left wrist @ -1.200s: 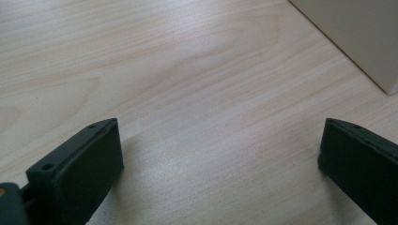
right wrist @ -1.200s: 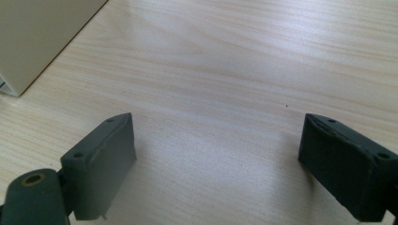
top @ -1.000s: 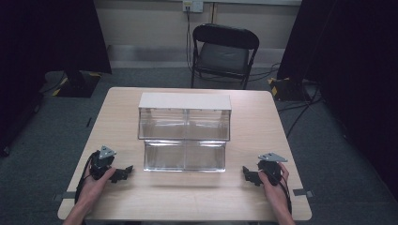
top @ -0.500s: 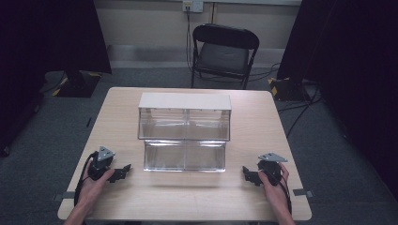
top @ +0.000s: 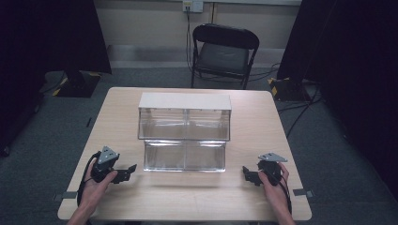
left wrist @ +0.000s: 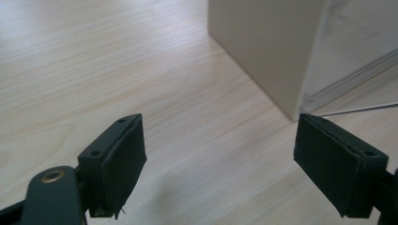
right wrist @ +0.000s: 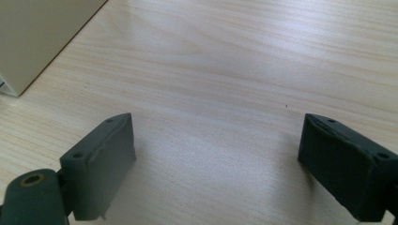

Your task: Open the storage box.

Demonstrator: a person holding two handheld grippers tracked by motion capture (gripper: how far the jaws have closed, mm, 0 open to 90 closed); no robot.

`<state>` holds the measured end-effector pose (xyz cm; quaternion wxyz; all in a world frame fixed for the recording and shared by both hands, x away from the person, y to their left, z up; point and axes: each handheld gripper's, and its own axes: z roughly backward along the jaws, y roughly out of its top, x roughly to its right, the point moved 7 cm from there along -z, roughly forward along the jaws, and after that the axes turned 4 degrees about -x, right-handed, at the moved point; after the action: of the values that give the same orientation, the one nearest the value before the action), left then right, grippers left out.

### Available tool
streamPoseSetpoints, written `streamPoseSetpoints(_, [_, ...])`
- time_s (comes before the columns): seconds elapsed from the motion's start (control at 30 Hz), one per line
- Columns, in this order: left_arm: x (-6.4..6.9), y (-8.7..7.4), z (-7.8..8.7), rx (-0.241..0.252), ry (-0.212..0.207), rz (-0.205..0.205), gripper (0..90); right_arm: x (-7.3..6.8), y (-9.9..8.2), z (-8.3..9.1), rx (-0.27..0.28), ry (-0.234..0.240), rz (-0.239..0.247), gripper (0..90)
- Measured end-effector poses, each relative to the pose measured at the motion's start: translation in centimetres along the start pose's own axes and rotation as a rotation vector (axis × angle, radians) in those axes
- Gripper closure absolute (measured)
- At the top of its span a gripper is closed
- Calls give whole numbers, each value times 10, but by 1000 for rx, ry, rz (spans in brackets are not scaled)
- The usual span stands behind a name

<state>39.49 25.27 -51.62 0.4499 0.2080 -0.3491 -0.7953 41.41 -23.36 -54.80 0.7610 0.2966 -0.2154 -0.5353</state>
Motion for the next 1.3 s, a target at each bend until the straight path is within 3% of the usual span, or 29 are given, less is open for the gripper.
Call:
streamPoseSetpoints(0.27, [18,10,9,51,-60,-18,166,0,0,0,0,0,0,105])
streamPoseSetpoints(0.43, [28,13,13,60,-112,-39,167,0,0,0,0,0,0,105])
streamPoseSetpoints(0.5, [30,12,13,50,-110,-52,183,0,0,0,0,0,0,105])
streamPoseSetpoints(0.77, [41,11,13,54,-172,-72,164,0,0,0,0,0,0,105])
streamPoseSetpoints(0.83, [42,12,12,60,-172,-89,164,0,0,0,0,0,0,105])
streamPoseSetpoints(1.1, [49,12,3,56,-178,-71,162,0,0,0,0,0,-1,105])
streamPoseSetpoints(1.2, [49,14,-1,64,-156,-67,162,0,0,0,0,0,1,105])
streamPoseSetpoints(1.3, [50,15,-3,56,-172,-61,153,0,0,0,0,0,0,105])
